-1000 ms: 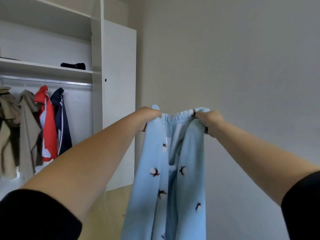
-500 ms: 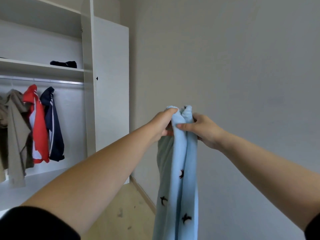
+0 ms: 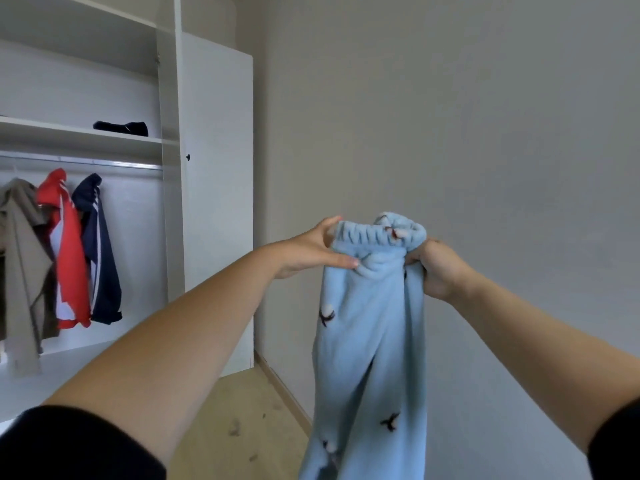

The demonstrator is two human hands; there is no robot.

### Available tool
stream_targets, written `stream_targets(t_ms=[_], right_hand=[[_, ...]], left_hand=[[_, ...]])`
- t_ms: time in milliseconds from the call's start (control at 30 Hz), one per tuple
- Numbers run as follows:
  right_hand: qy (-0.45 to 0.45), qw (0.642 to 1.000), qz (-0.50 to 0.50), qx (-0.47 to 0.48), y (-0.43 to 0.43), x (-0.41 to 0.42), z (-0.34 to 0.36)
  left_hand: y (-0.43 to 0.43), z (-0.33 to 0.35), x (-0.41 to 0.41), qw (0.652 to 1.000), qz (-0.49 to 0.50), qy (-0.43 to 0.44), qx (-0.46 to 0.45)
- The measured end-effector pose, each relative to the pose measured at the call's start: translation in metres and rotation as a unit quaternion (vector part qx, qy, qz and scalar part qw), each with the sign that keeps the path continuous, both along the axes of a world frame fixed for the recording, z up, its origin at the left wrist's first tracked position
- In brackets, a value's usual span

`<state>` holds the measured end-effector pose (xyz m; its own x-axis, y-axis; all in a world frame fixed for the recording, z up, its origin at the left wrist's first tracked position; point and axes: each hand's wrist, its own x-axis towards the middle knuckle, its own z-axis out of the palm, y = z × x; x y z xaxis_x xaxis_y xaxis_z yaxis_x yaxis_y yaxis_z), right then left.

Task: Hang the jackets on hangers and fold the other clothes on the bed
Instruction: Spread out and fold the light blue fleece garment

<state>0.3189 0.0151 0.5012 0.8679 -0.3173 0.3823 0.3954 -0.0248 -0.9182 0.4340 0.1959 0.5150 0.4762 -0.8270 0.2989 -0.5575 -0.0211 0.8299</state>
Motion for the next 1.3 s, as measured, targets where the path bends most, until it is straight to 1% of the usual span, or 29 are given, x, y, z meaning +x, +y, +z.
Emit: stream_targets(t_ms=[33,67,133,267,333,400,433,467,500,567,667,733,767,800,833,867,900,933,967,1000,1033,1067,1100,1133,1200,1233,1300], right_hand=[[-0.006,1.0,0.03,-0.007,0.001,0.0,0.001],[-0.012,0.998,0.055,-0.015,0.003,0.0,0.002],[-0.014,0.997,0.068,-0.031,0.006,0.001,0.003],[0.0,0.997,-0.034,-0.069,0.003,0.002,-0.001],[-0.005,0.991,-0.083,-0.1,0.003,0.001,-0.004],[-0.017,0.98,-0.144,-0.136,0.003,0.001,-0.006],[-0.023,0.974,-0.166,-0.152,0.003,0.002,-0.007],[-0.029,0.969,-0.178,-0.17,0.004,0.002,-0.008],[-0.035,0.964,-0.183,-0.188,0.007,0.003,-0.009],[-0.044,0.959,-0.186,-0.212,0.011,0.006,-0.009],[-0.041,0.958,-0.194,-0.207,0.015,0.009,-0.008],[-0.028,0.959,-0.199,-0.202,0.015,0.01,-0.007],[-0.017,0.956,-0.21,-0.204,0.013,0.009,-0.006],[-0.001,0.952,-0.226,-0.209,0.009,0.009,-0.005],[0.017,0.947,-0.242,-0.212,0.005,0.008,-0.002],[0.031,0.945,-0.256,-0.203,0.001,0.008,0.0],[0.037,0.948,-0.263,-0.178,-0.001,0.008,0.003],[0.038,0.953,-0.263,-0.143,-0.001,0.008,0.006],[0.038,0.959,-0.257,-0.11,0.0,0.009,0.009],[0.042,0.965,-0.248,-0.079,0.003,0.009,0.011],[0.05,0.968,-0.238,-0.055,0.006,0.01,0.014],[0.056,0.971,-0.229,-0.039,0.009,0.011,0.015],[0.057,0.973,-0.222,-0.028,0.01,0.012,0.016],[0.055,0.974,-0.218,-0.017,0.01,0.013,0.016],[0.046,0.975,-0.217,0.008,0.009,0.014,0.016],[0.042,0.974,-0.22,0.018,0.008,0.014,0.016],[0.048,0.972,-0.227,0.032,0.005,0.014,0.017]], left_hand=[[0.002,-0.002,0.0,0.997,-0.052,0.057,0.015],[0.003,-0.004,-0.001,0.992,-0.088,0.091,0.022],[0.001,-0.009,-0.003,0.986,-0.117,0.116,0.015],[0.0,-0.014,-0.007,0.99,-0.09,0.107,-0.011],[0.003,-0.008,-0.006,0.982,-0.101,0.144,-0.062],[0.007,0.005,-0.004,0.973,-0.073,0.192,-0.102],[0.007,0.012,-0.004,0.976,-0.045,0.187,-0.101],[0.006,0.017,-0.005,0.985,-0.006,0.152,-0.08],[0.003,0.021,-0.006,0.994,0.034,0.096,-0.04],[-0.002,0.026,-0.011,0.996,0.067,-0.012,0.058],[-0.005,0.028,-0.018,0.974,0.099,-0.118,0.164],[-0.003,0.029,-0.017,0.949,0.114,-0.177,0.236],[0.0,0.029,-0.017,0.938,0.129,-0.191,0.259],[0.003,0.03,-0.014,0.937,0.155,-0.191,0.249],[0.006,0.03,-0.008,0.946,0.191,-0.161,0.204],[0.009,0.03,-0.001,0.959,0.228,-0.105,0.134],[0.013,0.029,0.005,0.969,0.239,-0.037,0.057],[0.015,0.028,0.011,0.977,0.207,0.038,-0.011],[0.017,0.025,0.015,0.985,0.13,0.101,-0.047],[0.016,0.019,0.017,0.987,0.031,0.145,-0.066],[0.014,0.012,0.015,0.98,-0.06,0.174,-0.08],[0.011,0.003,0.013,0.968,-0.133,0.195,-0.085],[0.009,-0.005,0.01,0.959,-0.177,0.207,-0.08],[0.007,-0.013,0.007,0.956,-0.191,0.214,-0.06],[0.001,-0.032,0.005,0.96,-0.177,0.218,0.008],[-0.001,-0.042,0.004,0.964,-0.167,0.205,0.04],[-0.007,-0.058,-0.001,0.974,-0.132,0.172,0.07]])
